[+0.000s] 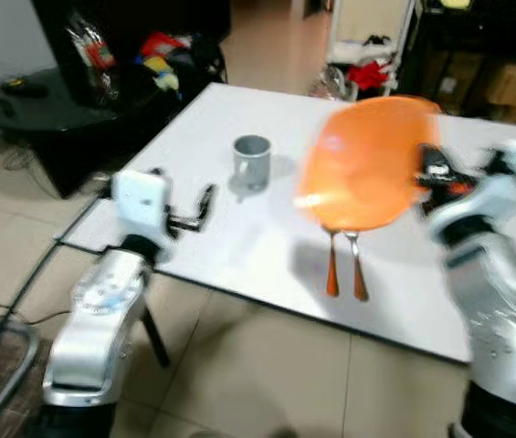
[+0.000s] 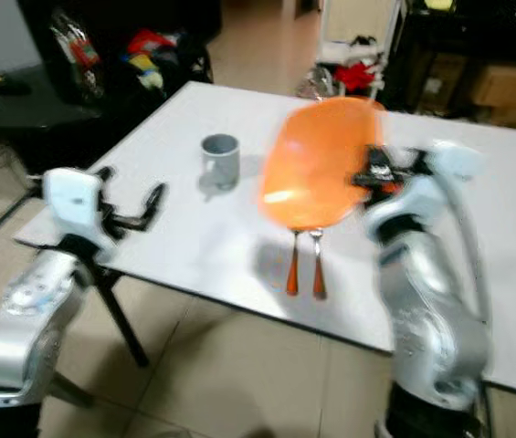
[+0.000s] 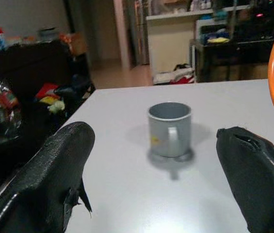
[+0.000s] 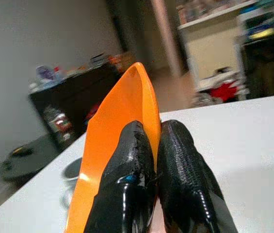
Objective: Setting the table
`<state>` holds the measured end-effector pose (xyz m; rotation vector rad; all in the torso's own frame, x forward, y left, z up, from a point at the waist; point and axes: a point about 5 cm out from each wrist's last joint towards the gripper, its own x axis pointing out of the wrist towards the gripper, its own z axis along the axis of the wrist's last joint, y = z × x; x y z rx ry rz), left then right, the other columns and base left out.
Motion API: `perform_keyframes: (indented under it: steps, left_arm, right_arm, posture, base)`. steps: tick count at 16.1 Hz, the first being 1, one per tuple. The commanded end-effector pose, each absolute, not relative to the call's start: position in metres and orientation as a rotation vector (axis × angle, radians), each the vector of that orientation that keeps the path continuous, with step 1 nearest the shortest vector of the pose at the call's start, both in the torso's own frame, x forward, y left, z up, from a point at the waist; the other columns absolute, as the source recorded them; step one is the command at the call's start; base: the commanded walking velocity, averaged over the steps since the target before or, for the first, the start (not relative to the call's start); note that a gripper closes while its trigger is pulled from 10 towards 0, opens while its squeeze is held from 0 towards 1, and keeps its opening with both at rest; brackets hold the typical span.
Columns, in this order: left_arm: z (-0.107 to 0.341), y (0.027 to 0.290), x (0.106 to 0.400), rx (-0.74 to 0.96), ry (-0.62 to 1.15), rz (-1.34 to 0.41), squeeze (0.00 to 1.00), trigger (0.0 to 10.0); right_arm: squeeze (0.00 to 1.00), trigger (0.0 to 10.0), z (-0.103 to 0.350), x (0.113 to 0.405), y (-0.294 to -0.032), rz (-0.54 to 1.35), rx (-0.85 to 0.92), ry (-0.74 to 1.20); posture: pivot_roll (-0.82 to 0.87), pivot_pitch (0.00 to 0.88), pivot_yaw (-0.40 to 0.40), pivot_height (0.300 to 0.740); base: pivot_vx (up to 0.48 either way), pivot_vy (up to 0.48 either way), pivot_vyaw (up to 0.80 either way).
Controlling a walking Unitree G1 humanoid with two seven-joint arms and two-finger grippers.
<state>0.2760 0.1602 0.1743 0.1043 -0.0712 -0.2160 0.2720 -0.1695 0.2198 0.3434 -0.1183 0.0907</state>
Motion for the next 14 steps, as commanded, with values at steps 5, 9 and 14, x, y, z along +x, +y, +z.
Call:
perform_keyframes:
  steps: [5,9,14]
  left_arm:
    - [0.1758,0.1542,0.2758,0.100,-0.074,-0.242,0.00,10.0]
    - [0.1762,0.1532,0.2754,0.099,-0.074,-0.251,0.00,10.0]
    - [0.1760,0.1517,0.2738,0.104,-0.067,-0.282,0.00,10.0]
  right_arm:
    - [0.00,10.0,0.2274,0.2714,-0.1768,0.072,0.345,-0.160]
    - [0.00,10.0,0.2275,0.2718,-0.1764,0.074,0.348,-0.160]
    - [0.00,10.0,0.2245,0.2767,-0.1782,0.069,0.388,-0.136]
  posture:
    - [0.10,0.000,0.027,0.740]
    - [0.11,0.000,0.025,0.740]
    - [0.11,0.000,0.027,0.740]
  base:
    - [0.365,0.000,0.00]
    - [0.367,0.000,0.00]
    - [0.288,0.000,0.00]
